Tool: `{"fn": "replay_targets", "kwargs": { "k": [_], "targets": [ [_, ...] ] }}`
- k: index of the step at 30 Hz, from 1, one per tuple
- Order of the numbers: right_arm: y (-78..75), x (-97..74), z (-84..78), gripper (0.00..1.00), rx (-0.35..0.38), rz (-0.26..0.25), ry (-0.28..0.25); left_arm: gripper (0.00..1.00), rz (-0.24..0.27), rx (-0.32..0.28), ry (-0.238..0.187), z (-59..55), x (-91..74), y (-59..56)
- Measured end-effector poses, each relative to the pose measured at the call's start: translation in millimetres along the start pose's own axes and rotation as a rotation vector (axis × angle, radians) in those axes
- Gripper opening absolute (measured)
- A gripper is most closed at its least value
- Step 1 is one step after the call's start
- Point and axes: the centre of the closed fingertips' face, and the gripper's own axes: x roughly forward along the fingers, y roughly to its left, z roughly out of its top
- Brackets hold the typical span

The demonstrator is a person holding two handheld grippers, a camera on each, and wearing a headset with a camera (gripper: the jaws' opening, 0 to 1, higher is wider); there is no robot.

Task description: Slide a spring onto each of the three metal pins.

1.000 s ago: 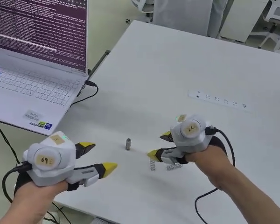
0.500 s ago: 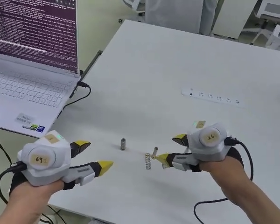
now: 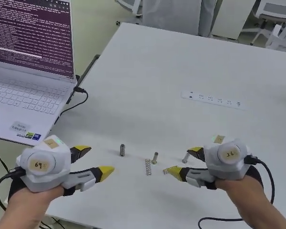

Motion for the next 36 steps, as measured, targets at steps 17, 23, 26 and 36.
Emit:
{"fn": "replay_targets", "kwargs": {
  "k": [17, 23, 26, 36],
  "targets": [
    [0.1, -31.3, -26.1, 0.56, 0.099, -0.065, -0.039, 0.49, 0.010, -0.001, -0.002, 5.3, 2.8, 5.1],
    [-0.5, -41.7, -29.1, 0.60, 0.117, -0.090, -0.063, 0.50, 0.024, -0.015, -0.007, 5.3, 0.9, 9.8],
    [-1.4, -46.8, -31.4, 0.60, 0.127, -0.099, -0.072, 0.51, 0.029, -0.016, -0.005, 5.4, -0.4, 10.7],
    [3.0, -54.4, -48.7, 0.63, 0.155, -0.103, -0.061, 0.52, 0.040, -0.025, -0.003, 4.9, -1.0, 12.0]
  ]
}}
